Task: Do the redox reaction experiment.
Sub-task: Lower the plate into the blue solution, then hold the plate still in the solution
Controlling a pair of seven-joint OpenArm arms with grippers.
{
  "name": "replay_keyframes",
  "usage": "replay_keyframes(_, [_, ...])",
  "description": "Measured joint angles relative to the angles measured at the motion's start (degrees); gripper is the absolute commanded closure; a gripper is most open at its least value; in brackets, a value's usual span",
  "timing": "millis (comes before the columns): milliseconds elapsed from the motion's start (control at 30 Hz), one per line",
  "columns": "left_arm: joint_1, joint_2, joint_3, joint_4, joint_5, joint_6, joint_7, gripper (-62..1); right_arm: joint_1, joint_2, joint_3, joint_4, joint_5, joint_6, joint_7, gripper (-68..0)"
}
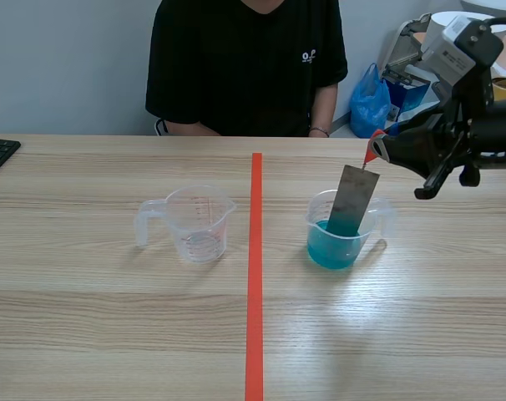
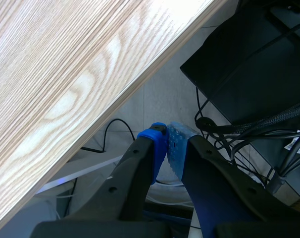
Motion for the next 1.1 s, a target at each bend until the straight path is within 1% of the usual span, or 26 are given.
replay_keyframes(167, [0.0, 0.0, 0.0, 0.0, 0.0, 0.0, 0.0, -2.7, 0.0, -0.6, 0.0, -0.3, -0.5, 0.0, 0.5, -0.7])
replay_keyframes(1100, [0.0, 0.0, 0.0, 0.0, 0.0, 0.0, 0.0, -2.7, 0.0, -0.6, 0.0, -0.3, -1.5, 0.0, 0.8, -0.7])
